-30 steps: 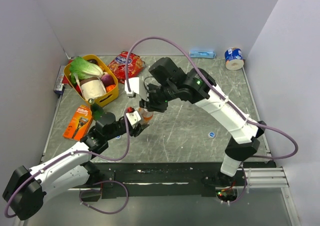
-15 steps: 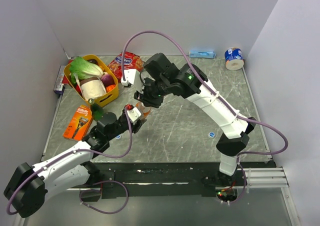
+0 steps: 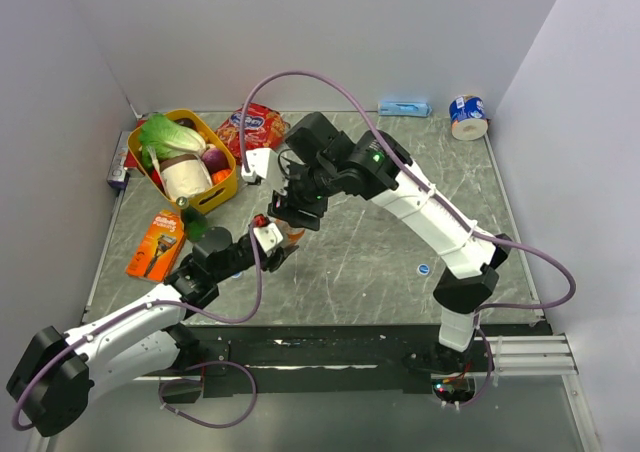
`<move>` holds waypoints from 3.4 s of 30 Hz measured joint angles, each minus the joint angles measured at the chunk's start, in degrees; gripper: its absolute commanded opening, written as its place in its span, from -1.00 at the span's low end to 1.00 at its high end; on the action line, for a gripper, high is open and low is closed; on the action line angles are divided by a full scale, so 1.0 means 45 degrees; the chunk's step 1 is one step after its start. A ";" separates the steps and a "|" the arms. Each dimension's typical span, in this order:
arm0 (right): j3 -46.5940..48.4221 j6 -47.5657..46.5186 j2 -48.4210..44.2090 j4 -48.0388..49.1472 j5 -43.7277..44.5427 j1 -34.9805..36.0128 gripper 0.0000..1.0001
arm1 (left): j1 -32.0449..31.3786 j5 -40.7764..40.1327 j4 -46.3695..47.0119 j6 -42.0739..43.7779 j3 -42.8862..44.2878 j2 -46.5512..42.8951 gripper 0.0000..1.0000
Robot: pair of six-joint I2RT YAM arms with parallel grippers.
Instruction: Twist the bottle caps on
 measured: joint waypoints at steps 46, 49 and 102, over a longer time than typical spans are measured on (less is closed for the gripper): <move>-0.8116 -1.3396 -0.6572 0.0695 -0.3075 0.0364 0.22 | 0.0097 0.4522 -0.6591 0.5110 0.3439 0.2074 -0.98; -0.8145 -1.3376 -0.6552 0.0811 -0.3036 0.0369 0.21 | 0.0097 0.4537 -0.6591 0.5197 0.3444 0.2079 -0.98; -0.1933 0.3007 -0.0087 0.1379 -0.4362 -0.3424 0.23 | -0.0296 -0.1540 -0.3983 -0.1020 0.2623 0.2147 -0.98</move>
